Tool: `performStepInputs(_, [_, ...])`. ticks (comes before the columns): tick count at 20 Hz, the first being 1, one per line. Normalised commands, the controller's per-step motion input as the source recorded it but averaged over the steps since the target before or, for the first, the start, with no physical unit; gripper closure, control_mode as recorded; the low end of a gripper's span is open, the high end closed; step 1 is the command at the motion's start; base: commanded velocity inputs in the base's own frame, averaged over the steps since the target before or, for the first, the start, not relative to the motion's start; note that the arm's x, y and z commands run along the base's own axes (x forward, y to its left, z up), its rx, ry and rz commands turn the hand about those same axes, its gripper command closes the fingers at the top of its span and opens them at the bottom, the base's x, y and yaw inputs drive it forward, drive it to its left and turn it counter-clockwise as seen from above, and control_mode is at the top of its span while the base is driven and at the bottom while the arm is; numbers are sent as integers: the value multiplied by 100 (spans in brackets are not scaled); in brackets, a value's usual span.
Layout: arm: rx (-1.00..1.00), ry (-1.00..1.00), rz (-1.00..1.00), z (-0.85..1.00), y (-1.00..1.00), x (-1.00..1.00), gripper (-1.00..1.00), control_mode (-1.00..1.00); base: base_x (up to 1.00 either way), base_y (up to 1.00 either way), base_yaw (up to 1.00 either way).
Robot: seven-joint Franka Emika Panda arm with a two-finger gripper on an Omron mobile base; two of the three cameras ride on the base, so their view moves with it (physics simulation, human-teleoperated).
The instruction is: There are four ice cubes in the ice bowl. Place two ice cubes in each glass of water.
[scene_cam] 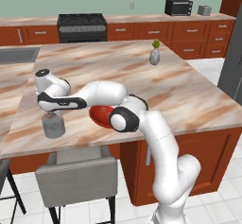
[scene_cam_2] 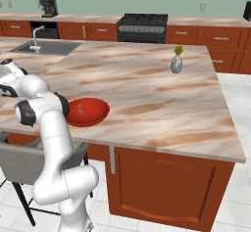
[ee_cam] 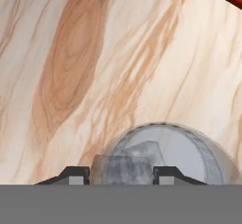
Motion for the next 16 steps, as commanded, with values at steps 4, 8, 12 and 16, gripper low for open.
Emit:
performStepInputs(4, [6, -5, -1, 30, 0, 11, -100, -100, 0, 0, 0])
performStepInputs(8, [13, -9, -7, 85, -48, -15, -100, -100, 0, 0, 0])
performStepInputs(12, [11, -3, -11, 80, -98, -68, -100, -100, 0, 0, 0])
performStepInputs(16, [-2, 0, -3, 6, -100, -64, -100, -100, 0, 0, 0])
